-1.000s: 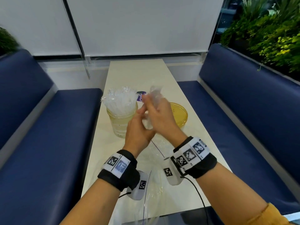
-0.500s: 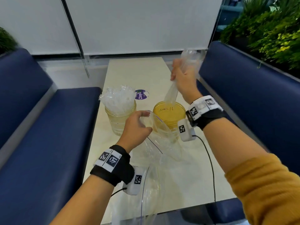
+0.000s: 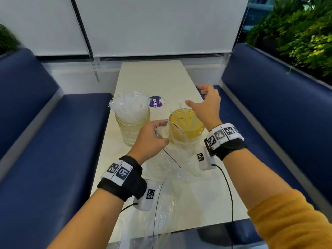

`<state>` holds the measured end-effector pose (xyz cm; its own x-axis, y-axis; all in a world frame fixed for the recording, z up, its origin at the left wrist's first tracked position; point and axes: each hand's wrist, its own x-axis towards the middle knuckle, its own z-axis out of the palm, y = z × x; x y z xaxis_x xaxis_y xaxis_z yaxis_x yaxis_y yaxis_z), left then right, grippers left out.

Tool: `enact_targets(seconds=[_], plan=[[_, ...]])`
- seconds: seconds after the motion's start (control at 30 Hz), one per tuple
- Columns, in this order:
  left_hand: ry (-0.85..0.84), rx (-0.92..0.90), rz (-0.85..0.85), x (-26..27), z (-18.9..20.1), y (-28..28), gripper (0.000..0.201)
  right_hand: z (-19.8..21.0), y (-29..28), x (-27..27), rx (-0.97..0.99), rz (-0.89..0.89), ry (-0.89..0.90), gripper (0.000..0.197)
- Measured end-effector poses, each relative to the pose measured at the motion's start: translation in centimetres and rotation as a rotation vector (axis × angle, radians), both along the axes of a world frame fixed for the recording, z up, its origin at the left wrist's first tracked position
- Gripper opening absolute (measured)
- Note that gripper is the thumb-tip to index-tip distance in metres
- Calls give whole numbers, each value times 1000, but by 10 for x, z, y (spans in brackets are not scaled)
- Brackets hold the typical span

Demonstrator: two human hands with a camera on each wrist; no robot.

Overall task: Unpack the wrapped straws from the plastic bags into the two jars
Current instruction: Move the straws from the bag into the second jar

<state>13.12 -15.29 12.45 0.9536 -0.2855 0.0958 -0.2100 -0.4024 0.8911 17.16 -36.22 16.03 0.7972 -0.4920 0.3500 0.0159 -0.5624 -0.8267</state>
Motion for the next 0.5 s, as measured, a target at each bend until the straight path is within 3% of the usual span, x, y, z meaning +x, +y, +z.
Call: enact_targets(seconds=[0.07,0.1,0.23,0.33,0.5], plan=[[0,15,-1,-1,1,-1,60,20,15,-26,-132,-13,-18,17],[-2,19,1,-1,1,-1,59,26,23,-38,-184,40,76,15],[-4,12,-12,-4,3,-4,56,19,53,-75,-344,449,712,38],[4,-16,-36,-8,4,-5,56,-1,67,-83,-669,536,855,54],[-7,-39,-73,-16,3,-5,58,-19,69,-86,-750,552,971,81]])
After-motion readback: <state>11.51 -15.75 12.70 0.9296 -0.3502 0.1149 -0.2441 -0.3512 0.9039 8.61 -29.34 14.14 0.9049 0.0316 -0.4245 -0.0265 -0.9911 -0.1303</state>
